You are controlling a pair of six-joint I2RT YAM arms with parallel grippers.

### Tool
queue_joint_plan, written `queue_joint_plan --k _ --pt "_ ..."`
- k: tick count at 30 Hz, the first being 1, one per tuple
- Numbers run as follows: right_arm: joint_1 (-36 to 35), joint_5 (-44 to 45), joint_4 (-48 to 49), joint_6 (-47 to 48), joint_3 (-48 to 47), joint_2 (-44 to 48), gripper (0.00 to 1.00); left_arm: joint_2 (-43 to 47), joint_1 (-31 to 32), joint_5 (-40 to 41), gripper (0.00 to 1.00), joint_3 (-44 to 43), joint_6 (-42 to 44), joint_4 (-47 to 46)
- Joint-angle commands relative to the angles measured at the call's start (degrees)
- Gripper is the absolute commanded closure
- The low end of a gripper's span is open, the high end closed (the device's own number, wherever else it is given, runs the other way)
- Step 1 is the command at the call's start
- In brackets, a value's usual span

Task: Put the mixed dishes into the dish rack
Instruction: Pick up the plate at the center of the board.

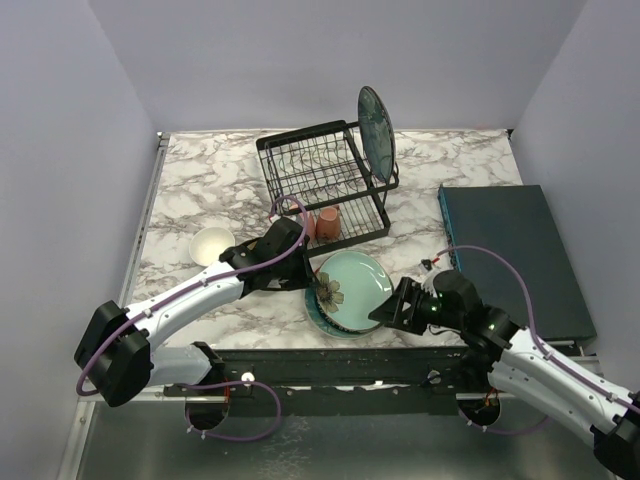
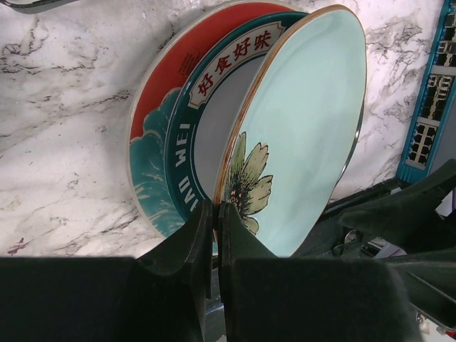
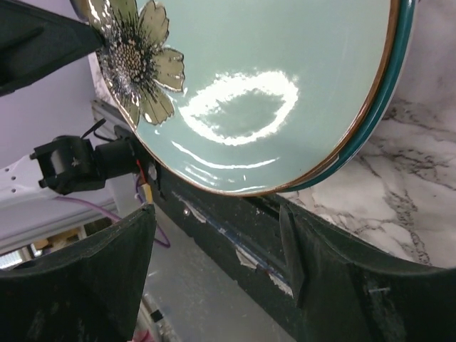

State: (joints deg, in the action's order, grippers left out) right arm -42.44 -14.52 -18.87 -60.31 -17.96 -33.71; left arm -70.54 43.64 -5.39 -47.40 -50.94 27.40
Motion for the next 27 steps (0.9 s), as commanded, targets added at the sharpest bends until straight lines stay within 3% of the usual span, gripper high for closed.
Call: queue_joint_plan --k 1,8,18,27 --pt "-0.34 -7.94 2.79 -3.96 3.05 0.79 0.25 1.99 0.57 -1.91 1.00 -2.79 0.56 -2.61" --pt "-0.31 -13.09 11.65 -9.08 7.32 -1.42 0.27 2.34 0.57 -1.93 1.00 -2.70 0.44 -2.48" --pt "-0.29 -11.43 20.23 -15.10 9.71 -2.44 0.28 2.85 0.57 -3.06 1.00 -1.75 0.48 -2.48" --pt "-0.33 -11.24 22.15 -15.63 9.58 -4.23 0.29 3.73 0.62 -2.97 1.00 -1.12 0.61 -2.49"
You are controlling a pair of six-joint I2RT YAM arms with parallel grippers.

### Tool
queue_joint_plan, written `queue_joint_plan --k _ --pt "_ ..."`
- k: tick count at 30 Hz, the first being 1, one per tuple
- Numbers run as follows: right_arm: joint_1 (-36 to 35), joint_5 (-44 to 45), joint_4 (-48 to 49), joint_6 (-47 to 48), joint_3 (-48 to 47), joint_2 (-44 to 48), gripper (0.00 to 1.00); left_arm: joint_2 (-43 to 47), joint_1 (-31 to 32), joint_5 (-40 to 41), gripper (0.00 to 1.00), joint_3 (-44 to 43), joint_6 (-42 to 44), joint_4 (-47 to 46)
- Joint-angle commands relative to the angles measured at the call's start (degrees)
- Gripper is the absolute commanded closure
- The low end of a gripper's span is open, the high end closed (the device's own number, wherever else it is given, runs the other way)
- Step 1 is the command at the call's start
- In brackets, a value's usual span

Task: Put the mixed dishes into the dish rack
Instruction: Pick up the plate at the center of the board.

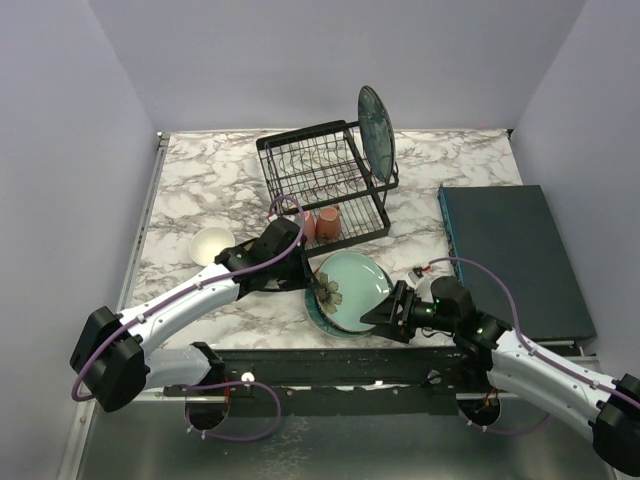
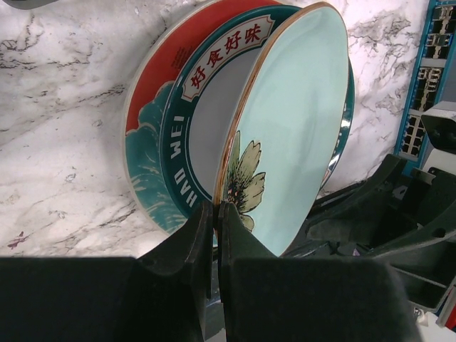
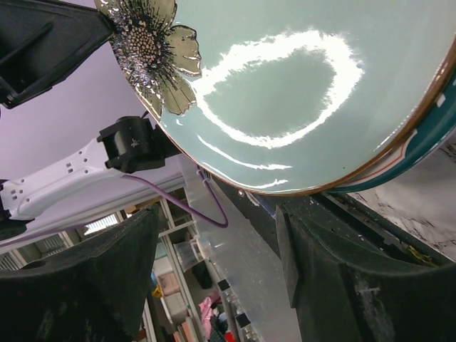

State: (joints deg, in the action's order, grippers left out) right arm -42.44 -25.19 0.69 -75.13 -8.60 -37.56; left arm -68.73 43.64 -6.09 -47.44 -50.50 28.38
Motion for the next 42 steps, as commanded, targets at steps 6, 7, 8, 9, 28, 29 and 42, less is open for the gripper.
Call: queue_joint_plan --k 6,7,8,9,28,29,42 --pt "-0.46 -0.98 2.30 -0.44 1.04 -0.51 0.29 1.93 0.57 -2.17 1.00 -1.28 0.58 -3.42" --pt "-0.43 -1.03 1.90 -0.14 0.92 -0.50 0.29 1.87 0.57 -2.16 1.00 -1.32 0.65 -3.47" --pt "-0.39 -1.35 1.70 0.13 0.93 -0.47 0.29 1.90 0.57 -2.19 1.00 -1.27 0.67 -3.47" --pt "-0.45 -1.80 1.53 0.45 0.98 -0.50 0.29 1.93 0.59 -2.18 1.00 -1.26 0.73 -3.49" --pt "-0.45 -0.25 6.85 -1.51 2.80 -2.82 0.29 1.50 0.57 -2.57 1.00 -1.61 0.75 -3.34" --pt "-0.45 -0.02 7.13 -1.59 2.72 -3.16 0.29 1.49 0.58 -2.57 1.00 -1.54 0.74 -3.35" --pt "-0.41 4.95 9.99 -3.74 3.15 -6.13 0.29 2.18 0.57 -3.31 1.00 -0.67 0.50 -3.07"
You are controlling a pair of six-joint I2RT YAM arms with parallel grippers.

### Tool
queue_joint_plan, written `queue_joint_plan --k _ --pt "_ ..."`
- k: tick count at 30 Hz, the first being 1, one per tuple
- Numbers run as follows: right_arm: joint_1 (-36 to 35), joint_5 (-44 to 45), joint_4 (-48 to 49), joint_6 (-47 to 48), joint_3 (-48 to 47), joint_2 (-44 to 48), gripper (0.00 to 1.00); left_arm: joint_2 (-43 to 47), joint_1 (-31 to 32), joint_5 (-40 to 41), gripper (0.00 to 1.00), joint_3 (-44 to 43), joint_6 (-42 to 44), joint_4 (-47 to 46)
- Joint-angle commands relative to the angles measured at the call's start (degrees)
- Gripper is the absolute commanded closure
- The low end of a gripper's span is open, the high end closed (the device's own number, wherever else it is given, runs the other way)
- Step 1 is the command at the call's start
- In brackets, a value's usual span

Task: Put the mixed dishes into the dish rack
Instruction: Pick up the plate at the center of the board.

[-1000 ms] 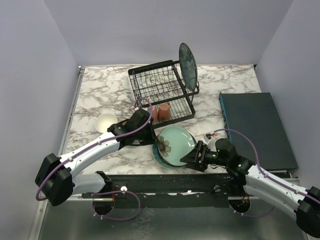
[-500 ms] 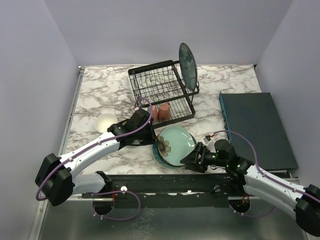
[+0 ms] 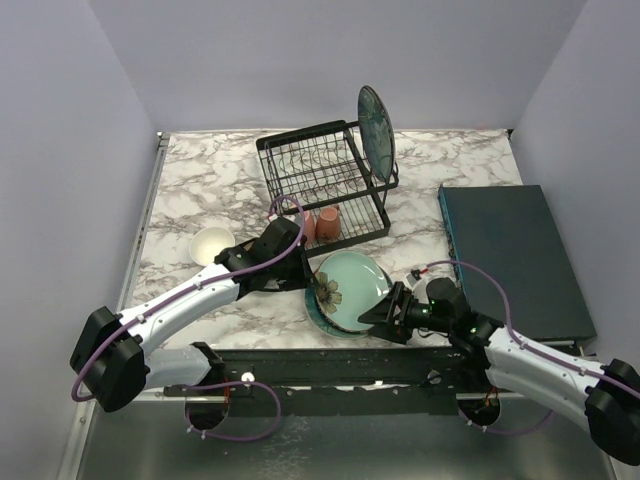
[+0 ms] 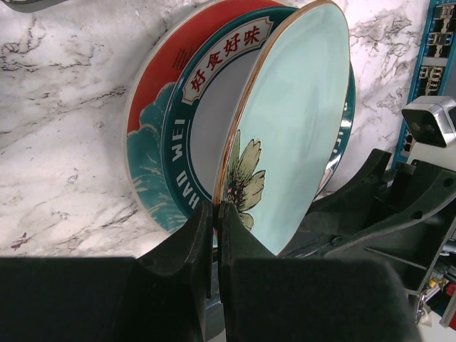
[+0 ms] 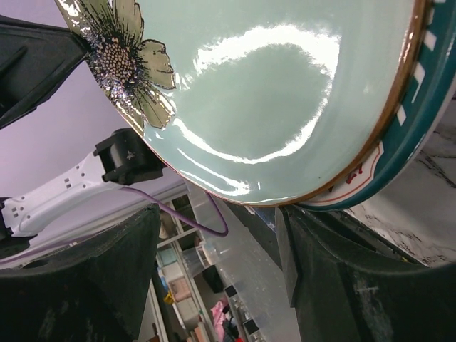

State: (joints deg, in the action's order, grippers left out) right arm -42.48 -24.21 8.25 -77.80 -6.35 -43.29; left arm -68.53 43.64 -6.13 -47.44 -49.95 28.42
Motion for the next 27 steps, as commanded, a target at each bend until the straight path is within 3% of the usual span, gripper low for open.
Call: queue_joint_plan --k 1,27 --pt "-0.34 4.71 2.42 -1.25 0.83 -0.41 0.29 2.14 0.57 -3.27 1.00 -0.49 -0.09 -3.05" --pt "-0.37 15.05 3.47 -6.92 0.38 -1.50 0.28 3.31 0.70 -6.00 1.00 2.87 -2.21 -1.88"
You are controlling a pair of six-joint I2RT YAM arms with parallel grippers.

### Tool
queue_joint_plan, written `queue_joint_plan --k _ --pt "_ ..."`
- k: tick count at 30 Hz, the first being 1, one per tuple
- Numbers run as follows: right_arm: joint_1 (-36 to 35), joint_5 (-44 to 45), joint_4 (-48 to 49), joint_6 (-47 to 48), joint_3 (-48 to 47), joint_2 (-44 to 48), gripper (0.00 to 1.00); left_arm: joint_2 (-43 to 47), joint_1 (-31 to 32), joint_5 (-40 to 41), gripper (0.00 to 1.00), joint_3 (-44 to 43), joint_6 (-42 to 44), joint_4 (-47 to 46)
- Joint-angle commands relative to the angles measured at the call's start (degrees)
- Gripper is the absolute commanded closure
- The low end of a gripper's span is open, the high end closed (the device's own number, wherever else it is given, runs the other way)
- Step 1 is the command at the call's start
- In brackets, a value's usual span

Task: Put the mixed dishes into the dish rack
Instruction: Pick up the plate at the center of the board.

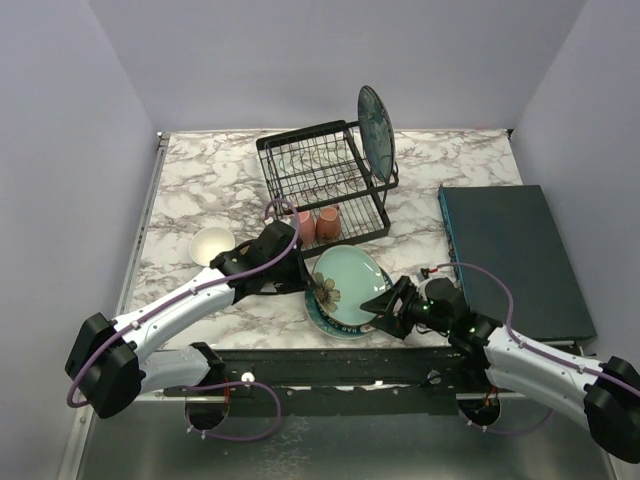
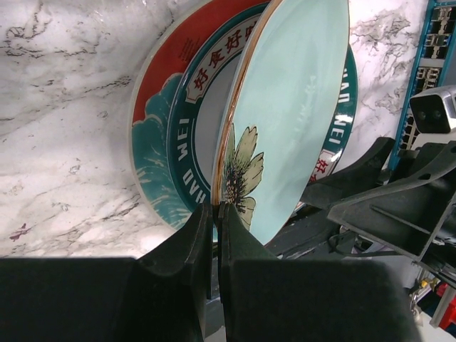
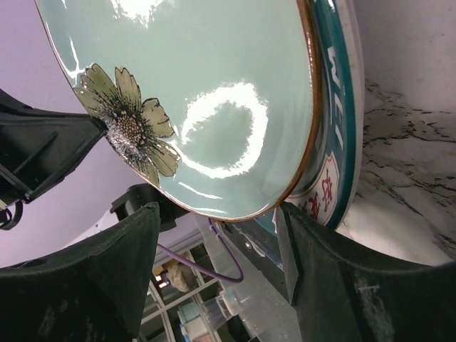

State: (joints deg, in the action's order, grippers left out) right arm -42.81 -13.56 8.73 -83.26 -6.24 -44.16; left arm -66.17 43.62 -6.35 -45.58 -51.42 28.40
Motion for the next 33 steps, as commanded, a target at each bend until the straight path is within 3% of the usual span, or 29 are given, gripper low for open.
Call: queue_joint_plan --k 1,15,23,33 --pt "-0.06 4.65 2.72 -1.46 -0.02 -0.74 0.28 0.96 0.73 -5.86 1.00 1.10 -0.74 -1.87" --pt "-0.17 10.45 -12.77 5.10 -7.30 -2.01 0.26 1.79 0.94 -5.98 1.00 2.68 -1.13 -2.06" --pt "-0.15 10.83 -9.65 5.03 -6.23 -4.70 0.25 1.83 1.03 -7.18 1.00 4.26 -1.37 -2.99" --pt "-0.17 13.33 -12.50 7.02 -8.22 -5.66 0.25 2.22 1.12 -9.93 1.00 7.58 -3.51 -5.78"
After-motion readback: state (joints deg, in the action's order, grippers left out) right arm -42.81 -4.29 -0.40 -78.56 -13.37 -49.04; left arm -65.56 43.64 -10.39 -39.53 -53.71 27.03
